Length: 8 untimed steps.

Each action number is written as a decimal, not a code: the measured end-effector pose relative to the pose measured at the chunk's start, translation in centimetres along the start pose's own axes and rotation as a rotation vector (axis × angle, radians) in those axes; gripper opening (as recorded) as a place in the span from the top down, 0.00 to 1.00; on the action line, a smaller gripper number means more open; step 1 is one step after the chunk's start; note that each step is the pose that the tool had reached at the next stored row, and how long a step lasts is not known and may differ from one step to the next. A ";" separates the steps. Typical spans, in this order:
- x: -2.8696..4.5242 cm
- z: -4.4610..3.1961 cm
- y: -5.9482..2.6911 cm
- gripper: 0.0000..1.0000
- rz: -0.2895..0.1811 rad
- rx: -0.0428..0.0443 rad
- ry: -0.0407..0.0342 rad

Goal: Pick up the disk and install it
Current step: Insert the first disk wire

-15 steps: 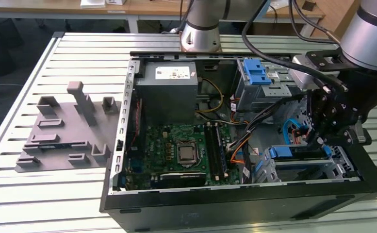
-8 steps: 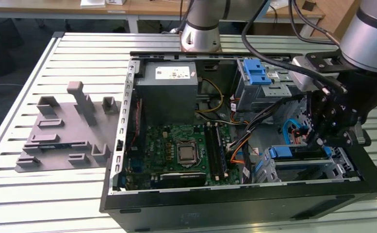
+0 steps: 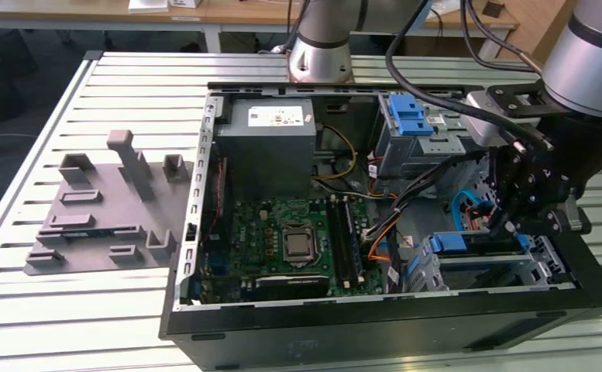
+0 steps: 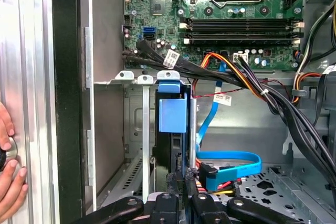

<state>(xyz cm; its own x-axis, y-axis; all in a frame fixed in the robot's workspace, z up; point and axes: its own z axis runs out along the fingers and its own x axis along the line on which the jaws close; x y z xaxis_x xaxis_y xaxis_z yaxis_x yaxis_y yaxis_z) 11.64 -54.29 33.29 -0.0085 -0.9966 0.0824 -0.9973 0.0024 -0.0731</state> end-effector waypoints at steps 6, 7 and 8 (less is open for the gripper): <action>0.00 0.04 0.00 0.84 -0.001 0.0001 -0.0016; -0.01 0.05 0.00 0.84 -0.001 0.0001 -0.0020; -0.01 0.05 0.00 0.84 -0.001 0.0001 -0.0026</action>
<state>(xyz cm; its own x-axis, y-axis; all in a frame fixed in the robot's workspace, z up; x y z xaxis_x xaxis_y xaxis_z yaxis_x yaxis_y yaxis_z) 11.64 -54.28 33.24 -0.0075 -0.9968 0.0799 -0.9973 0.0017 -0.0732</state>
